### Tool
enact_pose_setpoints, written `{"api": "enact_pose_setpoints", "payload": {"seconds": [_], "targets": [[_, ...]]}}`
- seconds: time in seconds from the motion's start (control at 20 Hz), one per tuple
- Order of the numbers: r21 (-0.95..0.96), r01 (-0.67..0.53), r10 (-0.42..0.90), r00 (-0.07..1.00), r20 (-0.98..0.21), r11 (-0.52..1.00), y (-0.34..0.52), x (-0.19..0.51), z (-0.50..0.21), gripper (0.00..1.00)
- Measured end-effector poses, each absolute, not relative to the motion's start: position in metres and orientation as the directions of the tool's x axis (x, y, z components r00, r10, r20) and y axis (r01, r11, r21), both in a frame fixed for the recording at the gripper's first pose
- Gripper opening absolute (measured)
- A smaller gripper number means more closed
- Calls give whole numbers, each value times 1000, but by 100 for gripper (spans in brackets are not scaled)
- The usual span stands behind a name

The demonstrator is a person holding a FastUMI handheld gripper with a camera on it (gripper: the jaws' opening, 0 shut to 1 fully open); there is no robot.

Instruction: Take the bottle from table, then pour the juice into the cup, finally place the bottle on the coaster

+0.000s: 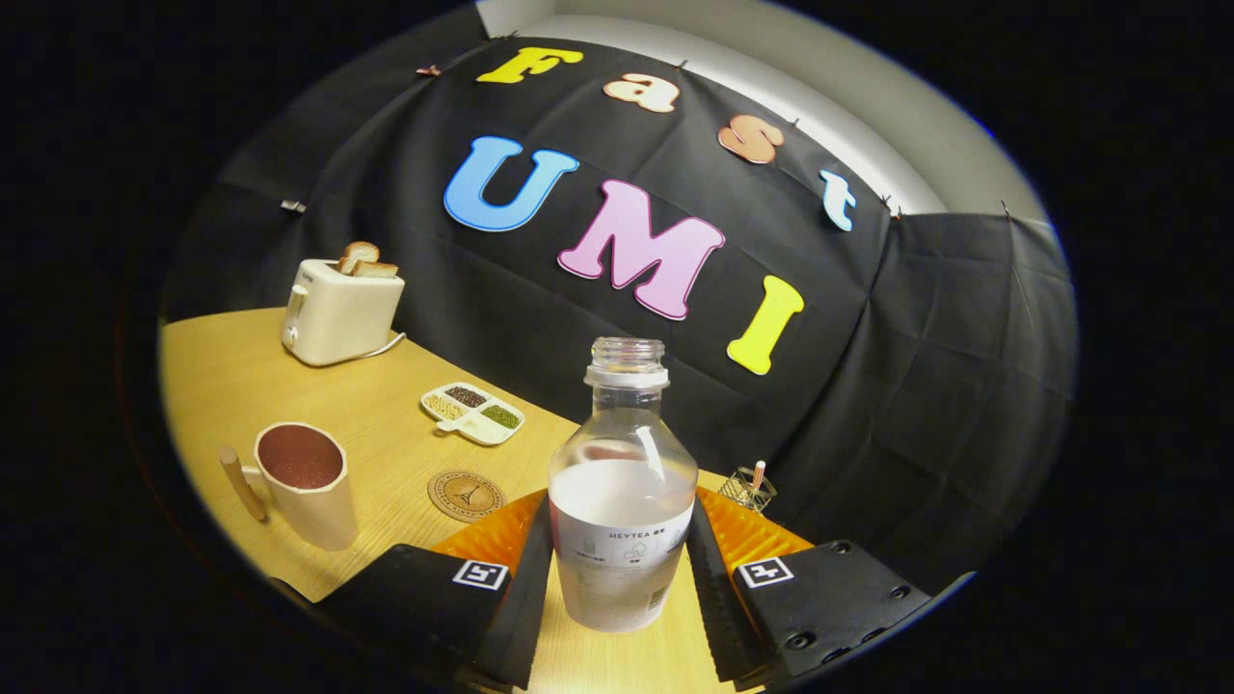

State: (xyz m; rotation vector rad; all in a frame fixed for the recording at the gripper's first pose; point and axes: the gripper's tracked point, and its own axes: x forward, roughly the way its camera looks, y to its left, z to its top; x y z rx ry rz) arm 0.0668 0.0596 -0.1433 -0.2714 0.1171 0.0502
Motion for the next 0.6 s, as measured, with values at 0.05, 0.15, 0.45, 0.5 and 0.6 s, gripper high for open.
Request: {"api": "enact_pose_setpoints", "payload": {"seconds": [0.05,0.15,0.45,0.5,0.6], "targets": [[-306,-76,40,992,-121,949,65,64,-138,71],[-415,-80,32,992,-122,906,71,62,-132,70],[-603,-124,45,988,-144,788,100,52,-137,71],[-627,-122,41,989,-143,769,102,50,-137,70],[-675,-115,38,991,-129,729,109,50,-135,70]]}}
